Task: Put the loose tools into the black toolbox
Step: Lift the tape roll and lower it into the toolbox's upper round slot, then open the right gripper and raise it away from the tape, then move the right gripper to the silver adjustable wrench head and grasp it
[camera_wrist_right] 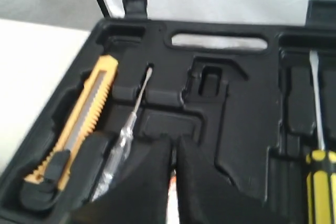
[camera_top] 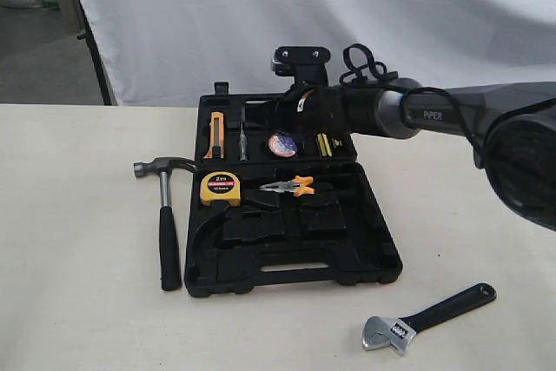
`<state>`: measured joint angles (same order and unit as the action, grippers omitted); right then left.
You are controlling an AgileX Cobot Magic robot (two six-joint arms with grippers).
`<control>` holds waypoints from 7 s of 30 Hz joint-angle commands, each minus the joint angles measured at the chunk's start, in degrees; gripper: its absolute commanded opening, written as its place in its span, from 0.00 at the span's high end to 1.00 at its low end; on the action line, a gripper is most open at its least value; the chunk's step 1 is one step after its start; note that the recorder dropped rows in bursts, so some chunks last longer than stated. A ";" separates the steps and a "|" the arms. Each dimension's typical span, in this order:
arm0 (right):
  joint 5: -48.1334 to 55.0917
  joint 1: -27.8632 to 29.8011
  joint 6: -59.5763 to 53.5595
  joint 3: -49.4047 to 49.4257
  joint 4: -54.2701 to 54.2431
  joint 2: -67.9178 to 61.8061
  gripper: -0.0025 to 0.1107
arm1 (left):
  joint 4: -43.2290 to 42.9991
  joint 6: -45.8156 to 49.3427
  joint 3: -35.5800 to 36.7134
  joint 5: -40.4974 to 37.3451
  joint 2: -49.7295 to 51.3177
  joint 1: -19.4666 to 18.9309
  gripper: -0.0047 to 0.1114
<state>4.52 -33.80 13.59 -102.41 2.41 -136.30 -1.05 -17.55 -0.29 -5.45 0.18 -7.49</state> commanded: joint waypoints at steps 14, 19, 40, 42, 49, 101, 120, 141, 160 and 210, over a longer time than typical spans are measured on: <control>0.74 0.40 -0.02 -0.12 0.51 -1.02 0.98 | -0.25 -0.27 -0.15 0.41 -0.18 -1.45 0.95; 4.41 0.40 -0.11 -0.12 0.89 5.24 0.98 | -0.25 -0.27 -0.15 0.41 -0.18 -1.45 0.95; 40.81 -0.33 -20.97 9.30 0.03 28.96 0.98 | -0.25 -0.27 -0.15 0.41 -0.18 -1.45 0.95; 37.87 -0.57 -20.97 14.15 -0.28 31.96 0.98 | -0.25 -0.27 -0.15 0.41 -0.18 -1.45 0.95; 29.27 -0.57 -20.97 29.62 -4.14 42.59 0.98 | -0.25 -0.27 -0.15 0.41 -0.18 -1.45 0.95; -2.47 -10.26 -17.61 77.52 -8.37 76.57 0.98 | -0.25 -0.27 -0.15 0.41 -0.18 -1.45 0.95; 0.49 -10.26 -24.91 76.89 -7.61 65.30 0.46 | -0.25 -0.27 -0.15 0.41 -0.18 -1.45 0.95; 32.60 -2.43 -36.38 56.61 -3.57 43.19 0.46 | -0.25 -0.27 -0.15 0.41 -0.18 -1.45 0.95; 28.59 -2.43 -43.20 51.20 0.96 28.44 0.46 | -0.25 -0.27 -0.15 0.41 -0.18 -1.45 0.95; 38.92 -2.39 -41.46 47.59 -17.99 27.51 0.98 | -0.25 -0.27 -0.15 0.41 -0.18 -1.45 0.95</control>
<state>38.14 -35.97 -28.01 -53.57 -10.13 -107.29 -1.05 -17.55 -0.29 -5.45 0.18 -7.49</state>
